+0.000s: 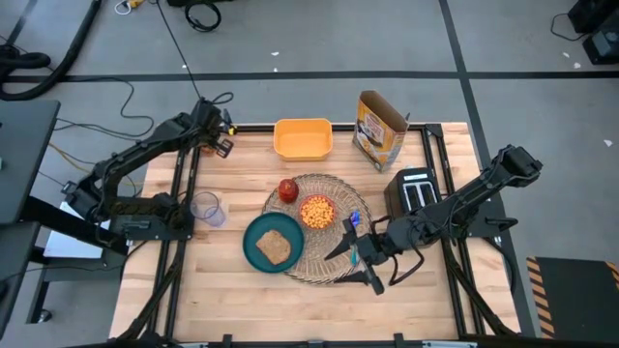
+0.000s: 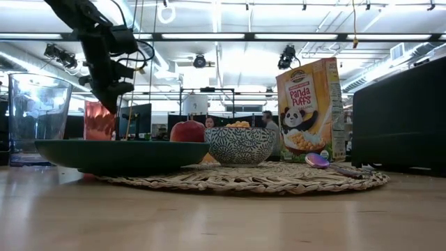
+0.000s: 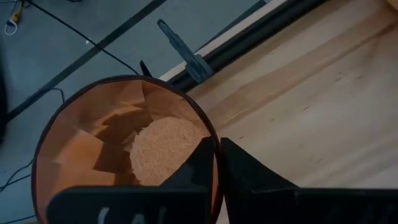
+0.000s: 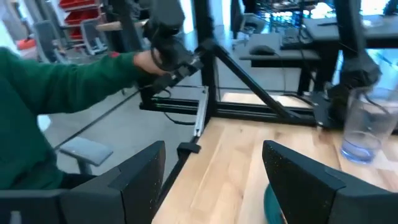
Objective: Arrange a breakfast setting
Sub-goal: Put the brown cup of milk to the top right of the brown table mat
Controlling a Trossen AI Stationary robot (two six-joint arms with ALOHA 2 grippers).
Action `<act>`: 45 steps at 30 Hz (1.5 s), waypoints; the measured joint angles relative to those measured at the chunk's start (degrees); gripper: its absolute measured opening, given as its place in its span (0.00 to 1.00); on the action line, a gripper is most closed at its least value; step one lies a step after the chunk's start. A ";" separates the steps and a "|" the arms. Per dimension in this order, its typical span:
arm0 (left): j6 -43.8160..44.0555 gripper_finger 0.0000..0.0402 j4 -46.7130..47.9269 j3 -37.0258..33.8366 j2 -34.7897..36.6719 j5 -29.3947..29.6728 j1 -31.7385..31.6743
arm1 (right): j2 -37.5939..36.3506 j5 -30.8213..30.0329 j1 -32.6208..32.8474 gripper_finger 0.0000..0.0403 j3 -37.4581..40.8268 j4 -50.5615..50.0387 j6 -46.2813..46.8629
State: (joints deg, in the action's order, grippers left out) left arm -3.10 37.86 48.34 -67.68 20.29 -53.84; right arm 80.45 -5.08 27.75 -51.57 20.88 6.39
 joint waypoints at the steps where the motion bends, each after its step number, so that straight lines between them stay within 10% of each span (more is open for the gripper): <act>1: -0.25 0.05 0.11 0.00 0.00 0.01 0.00 | 0.00 0.04 0.00 0.68 0.00 -0.06 -0.21; 13: -0.13 0.05 12.50 9.05 0.72 0.11 4.70 | 0.00 -7.82 -1.77 0.68 0.00 -0.12 -4.75; 27: 7.97 0.05 28.67 30.71 0.80 -7.52 26.34 | 0.01 -15.01 -7.33 0.74 6.80 7.71 -1.83; 37: 14.73 0.05 20.71 33.51 0.31 -10.06 47.34 | 0.08 -16.15 -11.15 0.98 4.66 5.20 -8.92; 45: 14.63 0.05 12.79 33.51 -3.10 -9.73 56.23 | 0.04 -15.68 -17.17 0.95 -1.94 -7.27 -9.11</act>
State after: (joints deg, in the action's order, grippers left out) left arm 11.52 50.65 81.84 -70.78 10.55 2.39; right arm 80.49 -20.76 10.58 -53.51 13.62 -2.72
